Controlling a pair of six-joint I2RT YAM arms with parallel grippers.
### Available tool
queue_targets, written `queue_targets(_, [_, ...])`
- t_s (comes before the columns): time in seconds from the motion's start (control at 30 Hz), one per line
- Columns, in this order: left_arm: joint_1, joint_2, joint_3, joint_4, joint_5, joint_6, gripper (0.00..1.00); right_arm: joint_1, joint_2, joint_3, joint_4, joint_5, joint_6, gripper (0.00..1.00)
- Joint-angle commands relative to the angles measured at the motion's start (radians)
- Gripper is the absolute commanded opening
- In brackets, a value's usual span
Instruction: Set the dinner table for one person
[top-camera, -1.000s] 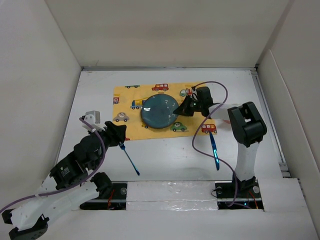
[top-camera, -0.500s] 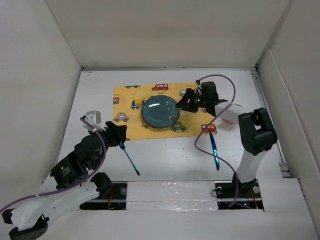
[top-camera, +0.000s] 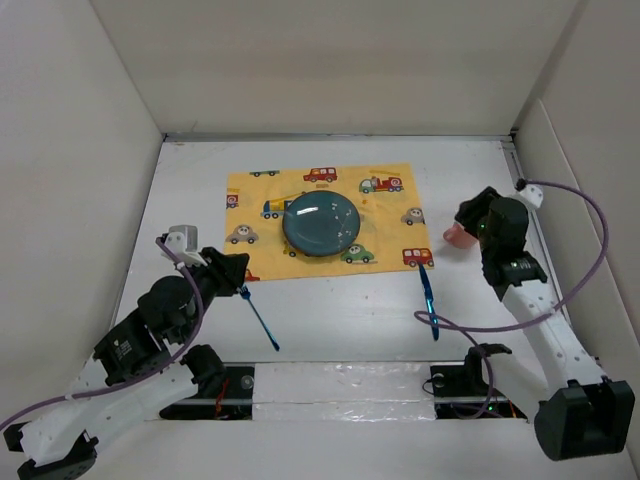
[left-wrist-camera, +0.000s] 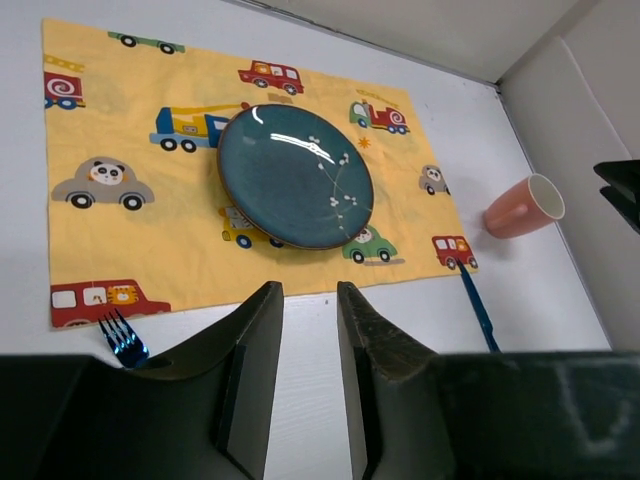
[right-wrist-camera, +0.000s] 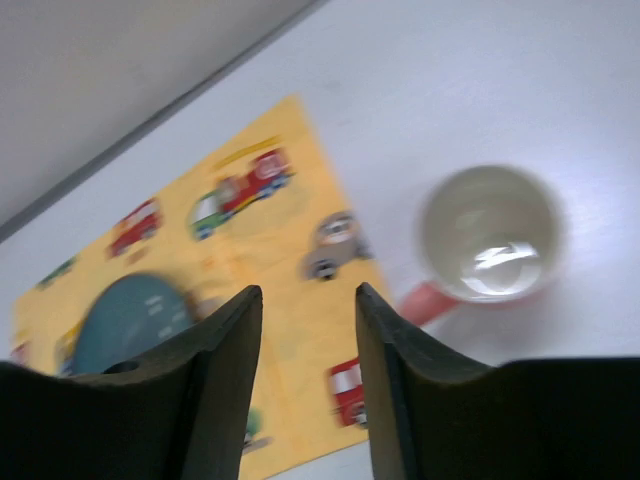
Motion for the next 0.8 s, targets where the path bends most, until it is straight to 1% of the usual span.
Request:
queue_targets(0.0, [-0.003, -0.023, -0.004, 0.053, 0.04, 0.026, 0.26, -0.102, -0.022, -0.046, -0.087, 0.286, -0.017, 0.58])
queue_targets(0.03, [-0.003, -0.024, -0.007, 0.062, 0.043, 0.031, 0.29, -0.129, -0.016, -0.041, -0.096, 0.277, -0.017, 0.64])
queue_targets(0.07, [-0.003, -0.026, -0.01, 0.067, 0.052, 0.037, 0.34, -0.173, 0.005, -0.035, -0.106, 0.267, -0.017, 0.66])
queue_targets(0.1, [-0.003, -0.026, -0.009, 0.071, 0.057, 0.038, 0.36, -0.189, 0.022, -0.026, -0.107, 0.244, -0.027, 0.68])
queue_targets(0.13, [-0.003, -0.024, -0.007, 0.065, 0.077, 0.038, 0.38, -0.218, 0.094, 0.0, -0.126, 0.222, -0.024, 0.68])
queue_targets(0.2, [-0.003, -0.026, -0.009, 0.064, 0.081, 0.038, 0.4, -0.24, 0.123, 0.011, -0.152, 0.214, -0.014, 0.67])
queue_targets(0.23, [-0.003, -0.033, -0.006, 0.062, 0.08, 0.038, 0.4, -0.251, 0.175, 0.02, -0.154, 0.17, -0.016, 0.67])
queue_targets(0.33, [-0.003, -0.072, -0.009, 0.059, 0.075, 0.029, 0.41, -0.275, 0.266, 0.022, -0.111, 0.049, -0.042, 0.66])
queue_targets(0.5, [-0.003, -0.119, -0.015, 0.064, 0.061, 0.022, 0.43, -0.284, 0.357, 0.052, -0.059, 0.015, -0.03, 0.63])
queue_targets(0.53, [-0.003, -0.121, -0.016, 0.062, 0.061, 0.022, 0.43, -0.284, 0.372, 0.06, -0.054, 0.01, -0.018, 0.61])
queue_targets(0.63, [-0.003, -0.11, -0.013, 0.059, 0.055, 0.023, 0.43, -0.295, 0.42, 0.081, -0.053, -0.013, 0.01, 0.34])
queue_targets(0.67, [-0.003, -0.104, -0.013, 0.057, 0.06, 0.023, 0.44, -0.295, 0.423, 0.083, -0.053, -0.011, 0.018, 0.16])
queue_targets(0.7, [-0.003, -0.103, -0.013, 0.059, 0.063, 0.026, 0.44, -0.295, 0.408, 0.082, -0.047, -0.011, 0.024, 0.06])
queue_targets(0.73, [-0.003, -0.093, -0.013, 0.059, 0.061, 0.025, 0.44, -0.295, 0.389, 0.079, -0.044, -0.011, 0.03, 0.0])
queue_targets(0.77, [-0.003, -0.092, -0.013, 0.057, 0.06, 0.025, 0.44, -0.286, 0.371, 0.074, -0.034, -0.002, 0.032, 0.0])
